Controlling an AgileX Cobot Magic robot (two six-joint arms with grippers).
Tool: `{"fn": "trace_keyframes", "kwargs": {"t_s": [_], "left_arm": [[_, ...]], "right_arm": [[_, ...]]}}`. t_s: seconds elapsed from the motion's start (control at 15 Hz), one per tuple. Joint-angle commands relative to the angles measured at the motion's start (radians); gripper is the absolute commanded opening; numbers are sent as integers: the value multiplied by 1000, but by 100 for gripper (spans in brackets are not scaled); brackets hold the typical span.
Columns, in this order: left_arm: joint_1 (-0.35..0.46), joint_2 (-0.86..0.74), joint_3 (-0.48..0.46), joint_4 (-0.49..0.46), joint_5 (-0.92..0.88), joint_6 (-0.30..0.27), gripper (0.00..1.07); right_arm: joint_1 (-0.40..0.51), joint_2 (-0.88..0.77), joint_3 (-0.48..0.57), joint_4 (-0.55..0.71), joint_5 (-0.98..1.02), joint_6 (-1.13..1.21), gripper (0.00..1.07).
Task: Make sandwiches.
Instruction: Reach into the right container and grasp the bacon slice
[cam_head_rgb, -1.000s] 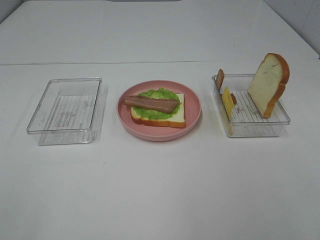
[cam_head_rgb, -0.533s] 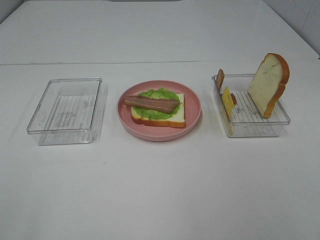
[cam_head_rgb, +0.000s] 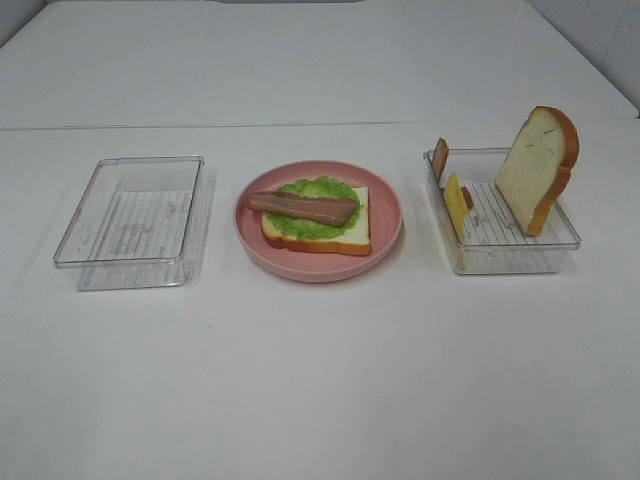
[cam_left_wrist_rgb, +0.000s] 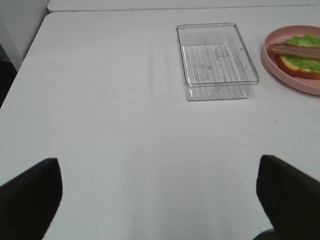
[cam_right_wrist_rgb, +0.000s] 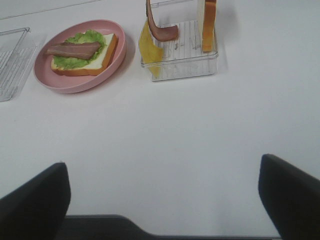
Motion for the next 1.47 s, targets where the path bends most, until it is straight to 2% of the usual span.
{"fn": "trace_keyframes", "kwargs": {"t_s": [0.07, 0.27, 0.4, 0.53, 0.67, 0.73, 0.8, 1.0, 1.2, 1.27, 1.33, 1.47], "left_arm": [[1, -19, 2, -6, -17, -8, 98], [1, -19, 2, -6, -17, -8, 98], [1, -13, 2, -6, -17, -10, 98], [1, -13, 2, -6, -17, -10, 98], [1, -13, 2, -6, -17, -10, 98], [1, -13, 2, -6, -17, -10, 98], [1, -13, 2, -4, -17, -10, 98], [1, -13, 2, 3, -17, -10, 98], [1, -13, 2, 3, -17, -10, 98], [1, -13, 2, 1, -17, -10, 98], [1, -13, 2, 1, -17, -10, 98], [1, -13, 2, 1, -17, -10, 98]], "right_arm": [[-2, -13, 0, -7, -8, 4, 98], [-2, 209, -67, 4, -15, -23, 98], [-1, 478, -203, -2, -21, -45, 98], [-1, 614, -289, 1, -32, -63, 98], [-1, 845, -470, 29, -15, -66, 98], [-1, 886, -514, 36, 0, -66, 98], [-1, 1071, -664, 56, 63, -74, 98], [-1, 1217, -796, 61, 119, -74, 98], [-1, 1450, -1025, 125, 113, -124, 98], [-1, 1494, -1069, 152, 120, -126, 98], [30, 1617, -1187, 178, 136, -129, 98], [112, 1794, -1342, 105, 141, -115, 98]]}}
